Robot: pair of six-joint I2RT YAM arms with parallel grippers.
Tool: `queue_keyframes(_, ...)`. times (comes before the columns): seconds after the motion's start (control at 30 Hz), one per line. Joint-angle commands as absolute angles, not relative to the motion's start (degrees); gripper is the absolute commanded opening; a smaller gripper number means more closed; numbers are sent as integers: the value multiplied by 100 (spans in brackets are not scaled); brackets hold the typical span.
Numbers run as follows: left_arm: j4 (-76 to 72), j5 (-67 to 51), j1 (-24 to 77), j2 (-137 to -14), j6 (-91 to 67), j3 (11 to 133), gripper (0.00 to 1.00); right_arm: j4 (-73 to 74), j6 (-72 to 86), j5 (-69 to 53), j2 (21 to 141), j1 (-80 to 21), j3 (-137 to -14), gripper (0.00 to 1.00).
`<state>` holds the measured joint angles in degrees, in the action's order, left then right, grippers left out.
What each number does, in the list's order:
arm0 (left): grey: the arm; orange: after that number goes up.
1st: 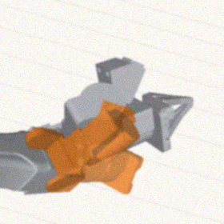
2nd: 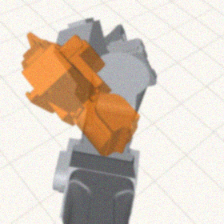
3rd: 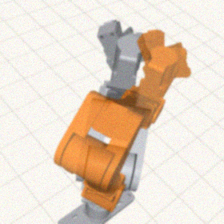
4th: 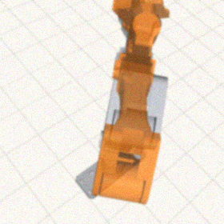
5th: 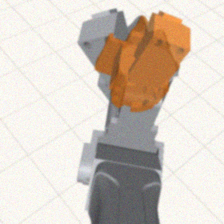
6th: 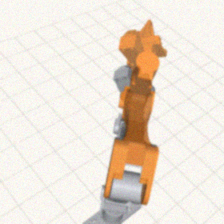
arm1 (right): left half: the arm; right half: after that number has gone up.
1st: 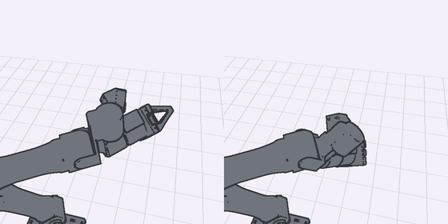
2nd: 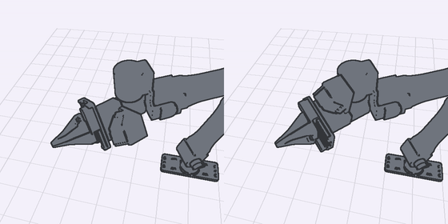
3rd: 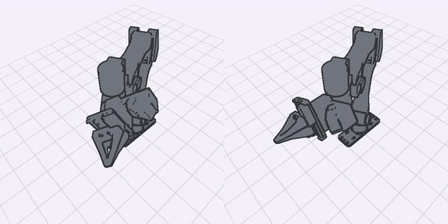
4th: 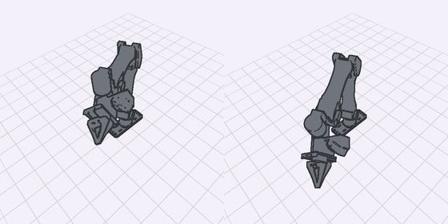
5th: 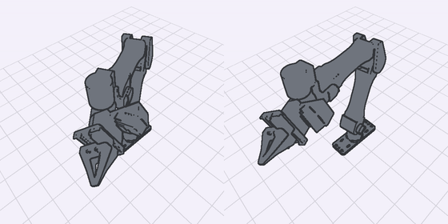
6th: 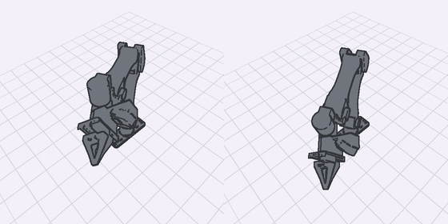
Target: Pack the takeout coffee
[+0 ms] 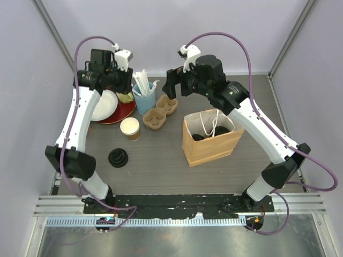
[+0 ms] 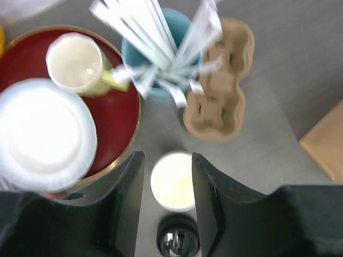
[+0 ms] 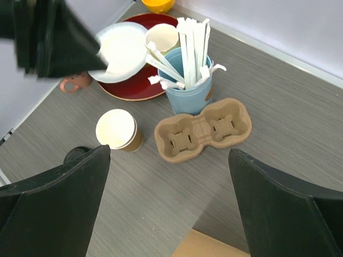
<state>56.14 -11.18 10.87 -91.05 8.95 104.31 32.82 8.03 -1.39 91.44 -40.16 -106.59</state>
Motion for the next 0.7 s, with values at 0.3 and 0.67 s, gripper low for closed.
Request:
queue_keyframes(0.3,5142,-1283,589,-11311,290,12498,46,2997,571,-26,8465,-4034,-9871,98)
queue_keyframes(0.67,5159,-1503,589,-11768,352,12567,41,3155,589,150,8332,-4043,-9843,98)
